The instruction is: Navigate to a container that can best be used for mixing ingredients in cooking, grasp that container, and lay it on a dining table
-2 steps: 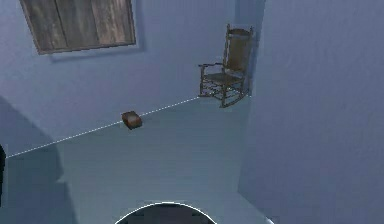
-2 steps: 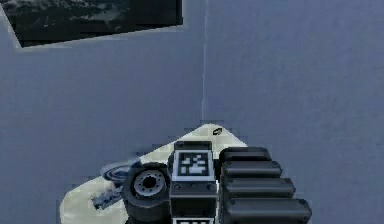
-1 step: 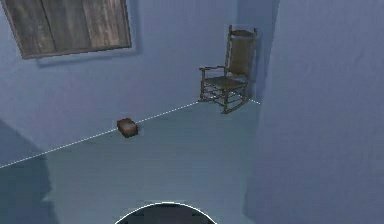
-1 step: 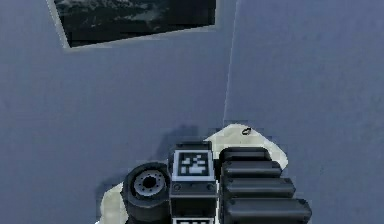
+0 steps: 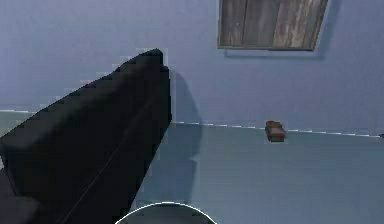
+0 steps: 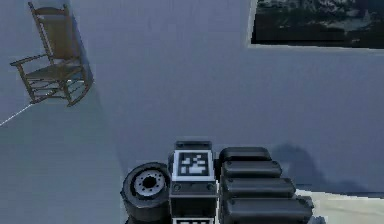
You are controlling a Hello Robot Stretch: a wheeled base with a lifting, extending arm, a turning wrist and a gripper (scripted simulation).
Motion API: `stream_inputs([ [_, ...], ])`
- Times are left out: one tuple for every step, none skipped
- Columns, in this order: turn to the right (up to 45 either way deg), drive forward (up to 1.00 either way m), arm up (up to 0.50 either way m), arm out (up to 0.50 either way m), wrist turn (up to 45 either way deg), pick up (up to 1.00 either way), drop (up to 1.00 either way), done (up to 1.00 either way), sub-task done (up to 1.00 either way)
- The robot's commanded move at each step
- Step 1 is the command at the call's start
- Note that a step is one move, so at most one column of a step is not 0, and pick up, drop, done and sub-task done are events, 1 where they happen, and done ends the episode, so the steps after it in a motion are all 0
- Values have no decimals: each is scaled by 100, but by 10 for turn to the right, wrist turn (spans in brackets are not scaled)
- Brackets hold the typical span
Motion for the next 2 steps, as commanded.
stream_inputs([
  [-450, 0, 0, 0, 0, 0, 0, 0, 0],
  [-450, 0, 0, 0, 0, 0, 0, 0, 0],
])
